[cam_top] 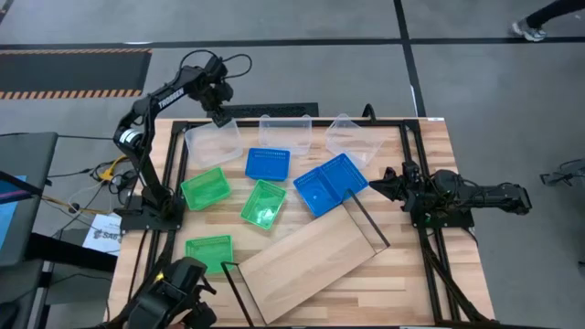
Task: Stack baskets on shelf by color
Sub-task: Put the left transparent bin on the shelf
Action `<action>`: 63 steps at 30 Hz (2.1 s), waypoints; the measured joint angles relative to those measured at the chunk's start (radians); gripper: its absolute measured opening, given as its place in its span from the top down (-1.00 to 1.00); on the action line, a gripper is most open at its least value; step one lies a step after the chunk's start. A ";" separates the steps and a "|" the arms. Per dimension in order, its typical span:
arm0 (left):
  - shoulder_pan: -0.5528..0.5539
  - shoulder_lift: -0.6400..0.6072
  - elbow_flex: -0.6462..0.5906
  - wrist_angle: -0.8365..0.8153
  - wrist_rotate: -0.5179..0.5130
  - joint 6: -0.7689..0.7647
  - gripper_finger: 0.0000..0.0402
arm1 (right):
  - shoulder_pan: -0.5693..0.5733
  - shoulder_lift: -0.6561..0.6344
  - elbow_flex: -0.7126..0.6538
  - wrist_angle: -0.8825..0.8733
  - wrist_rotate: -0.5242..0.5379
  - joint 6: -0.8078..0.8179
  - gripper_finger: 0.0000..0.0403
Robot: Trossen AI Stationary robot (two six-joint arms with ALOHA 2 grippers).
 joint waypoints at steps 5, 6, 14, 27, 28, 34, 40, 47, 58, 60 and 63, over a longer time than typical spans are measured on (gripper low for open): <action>-0.005 0.001 -0.064 0.026 -0.001 0.010 -0.36 | 0.000 0.000 0.000 0.000 0.000 0.000 0.69; -0.006 0.001 -0.076 0.043 -0.006 0.009 -0.36 | 0.000 0.000 0.000 0.000 0.000 0.000 0.69; -0.008 0.001 -0.133 0.126 -0.080 -0.002 -0.21 | 0.000 0.000 0.000 0.000 0.000 0.000 0.69; -0.011 0.012 -0.151 0.103 -0.137 -0.086 0.95 | 0.000 0.000 0.000 0.001 0.000 0.000 0.69; -0.011 0.012 -0.145 0.083 -0.139 -0.101 0.97 | 0.000 0.000 0.000 0.000 0.000 0.000 0.69; -0.011 0.012 -0.051 -0.035 -0.142 -0.205 0.99 | 0.000 0.000 0.000 0.001 0.000 0.000 0.69; -0.011 0.012 0.114 -0.165 -0.200 -0.311 1.00 | 0.000 0.000 0.000 0.001 0.000 -0.001 0.69; -0.013 0.010 0.336 -0.325 -0.193 -0.408 1.00 | 0.000 0.000 0.000 0.000 0.000 -0.001 0.69; -0.110 -0.011 0.600 -0.538 0.054 -0.691 1.00 | 0.000 0.000 0.000 0.000 -0.002 -0.001 0.69; -0.149 -0.040 0.619 -0.539 0.119 -0.775 1.00 | 0.000 0.000 0.000 0.000 -0.002 -0.001 0.69; -0.227 -0.087 0.628 -0.541 0.164 -0.878 1.00 | 0.000 0.000 0.000 0.000 -0.002 -0.001 0.69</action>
